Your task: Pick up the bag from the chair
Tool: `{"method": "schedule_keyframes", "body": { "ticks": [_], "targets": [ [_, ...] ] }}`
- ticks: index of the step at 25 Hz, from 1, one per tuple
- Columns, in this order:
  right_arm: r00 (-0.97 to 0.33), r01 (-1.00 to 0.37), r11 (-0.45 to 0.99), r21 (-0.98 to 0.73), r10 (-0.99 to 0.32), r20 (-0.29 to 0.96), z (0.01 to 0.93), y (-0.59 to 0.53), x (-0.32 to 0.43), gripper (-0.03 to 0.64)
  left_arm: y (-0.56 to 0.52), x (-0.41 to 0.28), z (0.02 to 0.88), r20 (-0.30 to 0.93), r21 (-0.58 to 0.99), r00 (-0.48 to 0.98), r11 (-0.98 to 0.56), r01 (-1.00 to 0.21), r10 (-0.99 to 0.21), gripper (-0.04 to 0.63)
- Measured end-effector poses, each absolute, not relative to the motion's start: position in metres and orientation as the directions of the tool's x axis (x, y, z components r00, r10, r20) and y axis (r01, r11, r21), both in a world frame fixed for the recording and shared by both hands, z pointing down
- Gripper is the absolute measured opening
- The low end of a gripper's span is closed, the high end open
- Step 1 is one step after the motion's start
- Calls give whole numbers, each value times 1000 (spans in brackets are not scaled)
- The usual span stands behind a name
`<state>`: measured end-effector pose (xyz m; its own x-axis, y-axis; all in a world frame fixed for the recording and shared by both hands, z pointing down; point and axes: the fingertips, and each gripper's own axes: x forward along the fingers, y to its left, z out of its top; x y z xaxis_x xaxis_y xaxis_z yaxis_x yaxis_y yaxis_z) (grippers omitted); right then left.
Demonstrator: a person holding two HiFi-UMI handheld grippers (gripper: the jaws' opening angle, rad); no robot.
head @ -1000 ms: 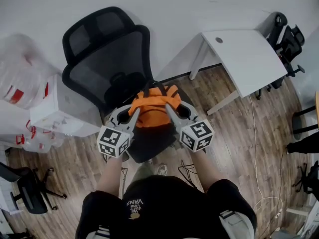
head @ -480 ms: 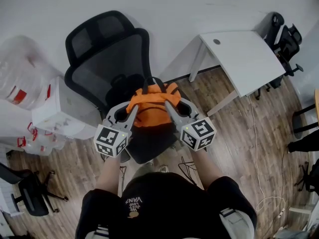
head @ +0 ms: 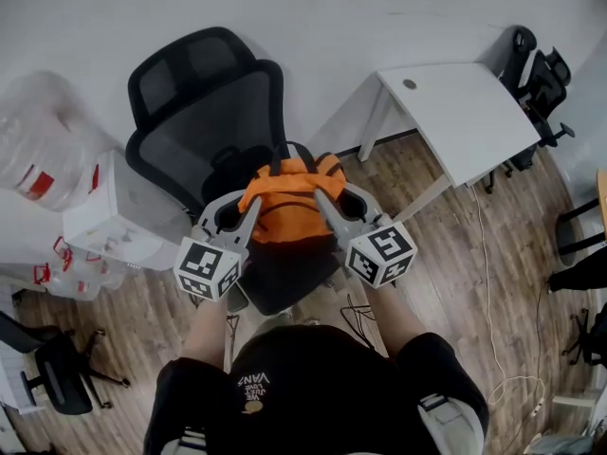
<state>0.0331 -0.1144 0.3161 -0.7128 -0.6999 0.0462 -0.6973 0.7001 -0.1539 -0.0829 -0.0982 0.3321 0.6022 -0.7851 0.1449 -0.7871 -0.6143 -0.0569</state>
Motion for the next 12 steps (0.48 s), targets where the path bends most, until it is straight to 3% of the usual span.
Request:
{"method": "schedule_keyframes", "body": {
  "ticks": [12],
  "targets": [
    [-716, -691, 709, -140, -698, -2, 290, -108, 31, 83, -92, -87, 307, 100, -88, 602, -609, -788, -792, 44]
  ]
}}
